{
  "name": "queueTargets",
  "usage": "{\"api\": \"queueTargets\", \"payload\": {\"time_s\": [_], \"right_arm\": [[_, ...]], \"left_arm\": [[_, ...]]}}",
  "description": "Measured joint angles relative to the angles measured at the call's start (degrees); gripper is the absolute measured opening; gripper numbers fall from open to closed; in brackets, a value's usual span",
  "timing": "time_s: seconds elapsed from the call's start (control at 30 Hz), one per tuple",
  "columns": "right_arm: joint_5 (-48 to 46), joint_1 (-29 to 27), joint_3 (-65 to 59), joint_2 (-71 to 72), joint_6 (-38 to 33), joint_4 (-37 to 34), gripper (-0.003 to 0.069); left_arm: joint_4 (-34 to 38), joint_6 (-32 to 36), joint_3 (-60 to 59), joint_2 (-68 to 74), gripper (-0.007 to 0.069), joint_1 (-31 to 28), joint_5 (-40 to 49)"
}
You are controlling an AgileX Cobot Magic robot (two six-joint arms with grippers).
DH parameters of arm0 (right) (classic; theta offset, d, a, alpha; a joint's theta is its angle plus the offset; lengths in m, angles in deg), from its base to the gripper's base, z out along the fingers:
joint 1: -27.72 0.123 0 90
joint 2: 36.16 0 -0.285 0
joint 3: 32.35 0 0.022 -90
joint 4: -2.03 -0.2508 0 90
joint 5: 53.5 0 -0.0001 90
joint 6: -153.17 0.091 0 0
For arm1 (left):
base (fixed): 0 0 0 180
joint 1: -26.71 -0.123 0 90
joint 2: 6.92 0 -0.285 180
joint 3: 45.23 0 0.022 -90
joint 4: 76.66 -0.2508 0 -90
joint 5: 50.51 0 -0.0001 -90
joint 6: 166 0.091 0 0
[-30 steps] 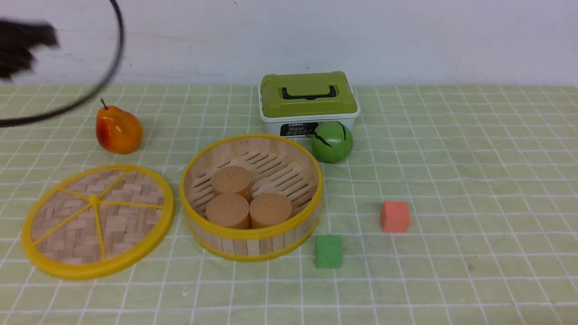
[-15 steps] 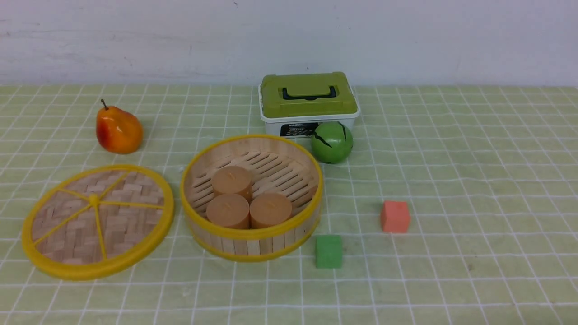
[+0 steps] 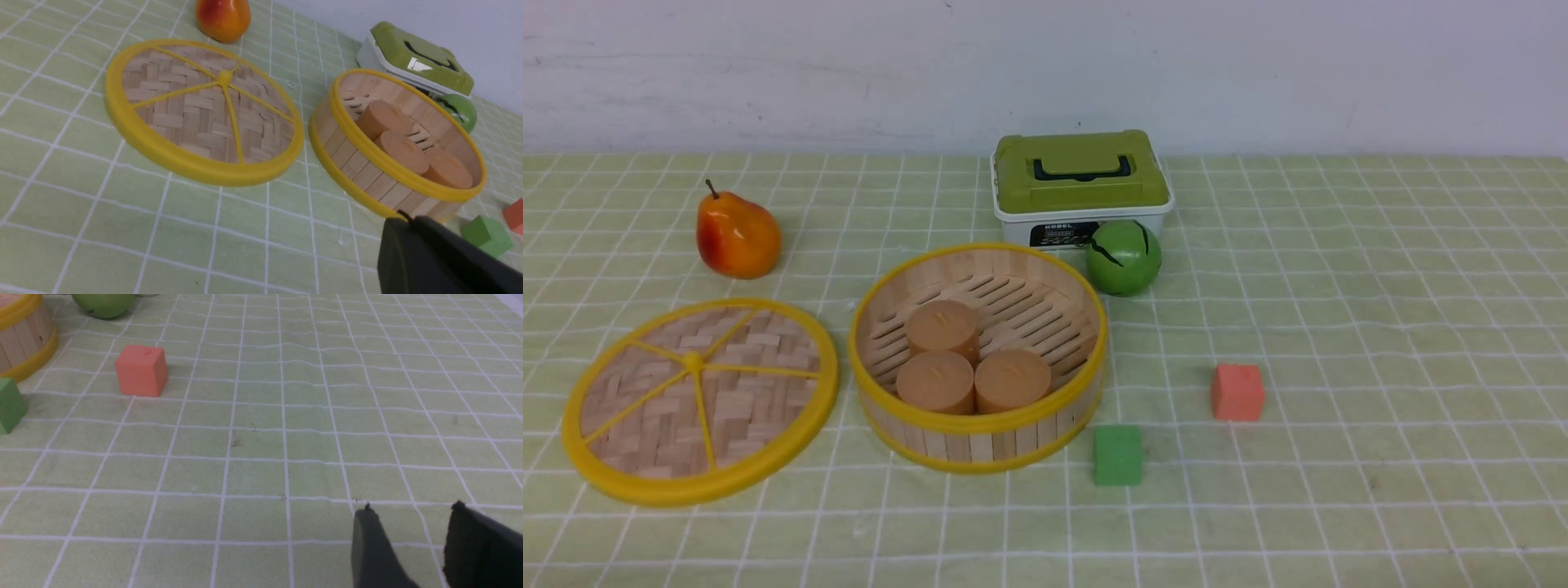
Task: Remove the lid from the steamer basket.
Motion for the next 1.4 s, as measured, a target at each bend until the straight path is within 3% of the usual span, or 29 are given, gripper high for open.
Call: {"api": "queueTargets", "payload": {"time_s": [0.2,0.37,0.6,0.9,1.4], "right_arm": [[0.0,0.0,0.0,0.0,0.0,0.0,0.0241],[0.0,0.0,0.0,0.0,0.0,0.0,0.0241],[0.0,0.0,0.0,0.0,0.0,0.0,0.0241],[0.0,0.0,0.0,0.0,0.0,0.0,0.0241],[0.0,0.0,0.0,0.0,0.0,0.0,0.0241]], "left_arm": [[-0.3,0.5,-4.2,0.0,-0.0013,0.0,-8.8],[-6.3,1.5,-12.6,0.0,-0.0013,0.0,-17.5],[-9.8,1.7,-13.9,0.0,-0.0013,0.0,-15.2],[-7.3,9.4,-14.0,0.0,-0.0013,0.0,-10.2],[-2.4,10.3,-14.0,0.0,-0.0013,0.0,-9.8]]}}
